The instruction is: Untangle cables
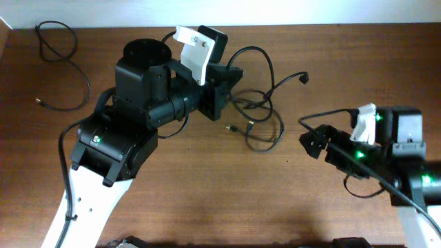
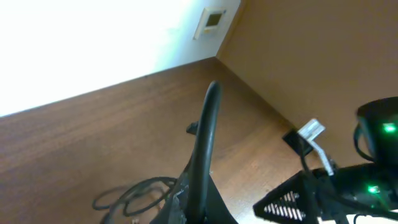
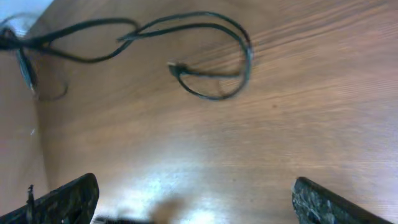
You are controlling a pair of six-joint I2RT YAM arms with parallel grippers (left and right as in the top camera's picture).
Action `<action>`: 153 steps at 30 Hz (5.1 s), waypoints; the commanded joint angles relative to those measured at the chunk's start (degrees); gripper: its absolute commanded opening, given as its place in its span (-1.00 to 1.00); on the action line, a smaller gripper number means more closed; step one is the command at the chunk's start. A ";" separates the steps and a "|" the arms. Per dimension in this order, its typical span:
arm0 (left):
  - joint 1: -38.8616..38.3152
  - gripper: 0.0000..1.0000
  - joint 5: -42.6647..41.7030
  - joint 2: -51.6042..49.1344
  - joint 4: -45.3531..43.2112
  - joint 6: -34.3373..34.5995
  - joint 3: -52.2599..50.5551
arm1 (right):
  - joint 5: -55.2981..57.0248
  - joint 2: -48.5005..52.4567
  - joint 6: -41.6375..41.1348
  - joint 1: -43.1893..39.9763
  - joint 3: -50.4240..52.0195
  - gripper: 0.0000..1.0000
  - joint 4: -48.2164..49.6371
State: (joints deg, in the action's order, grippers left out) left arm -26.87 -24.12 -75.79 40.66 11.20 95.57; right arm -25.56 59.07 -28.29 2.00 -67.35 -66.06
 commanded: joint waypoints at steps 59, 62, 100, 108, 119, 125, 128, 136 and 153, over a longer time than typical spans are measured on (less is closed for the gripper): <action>55.23 -1.00 2.54 9.90 -3.30 18.64 0.48 | 8.55 21.33 11.52 -31.52 0.39 -0.92 33.29; 55.23 -1.00 2.97 9.64 -3.28 17.14 0.48 | 5.53 21.33 11.56 -28.35 0.39 -0.92 33.29; 55.39 -1.00 -6.56 -3.23 5.25 10.99 0.48 | 14.05 31.15 18.62 8.90 0.44 0.41 29.83; 55.39 -1.00 -6.60 -3.23 5.73 10.99 0.48 | 14.05 31.15 18.62 8.87 0.44 0.97 29.81; 55.39 -1.00 -6.56 -3.23 5.70 10.99 0.48 | 14.05 31.15 18.62 8.87 0.44 0.97 29.83; 55.39 -1.00 -6.49 -3.28 5.35 10.97 0.48 | 14.05 31.15 18.62 8.87 0.44 0.97 29.83; 55.39 -1.00 -6.10 -3.85 5.03 10.99 0.48 | 14.05 31.15 18.62 8.87 0.44 0.97 29.83; 55.36 -1.00 -6.75 -9.25 -1.38 10.95 0.48 | 14.05 31.15 18.62 8.87 0.44 0.97 29.81; 47.32 -1.00 2.38 -39.71 -24.65 -3.19 0.48 | 14.05 31.15 18.62 8.87 0.44 0.97 29.83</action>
State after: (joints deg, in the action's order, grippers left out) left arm 20.12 -31.79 -109.45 12.56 10.02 95.90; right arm -11.84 89.97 -10.07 10.70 -67.16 -36.38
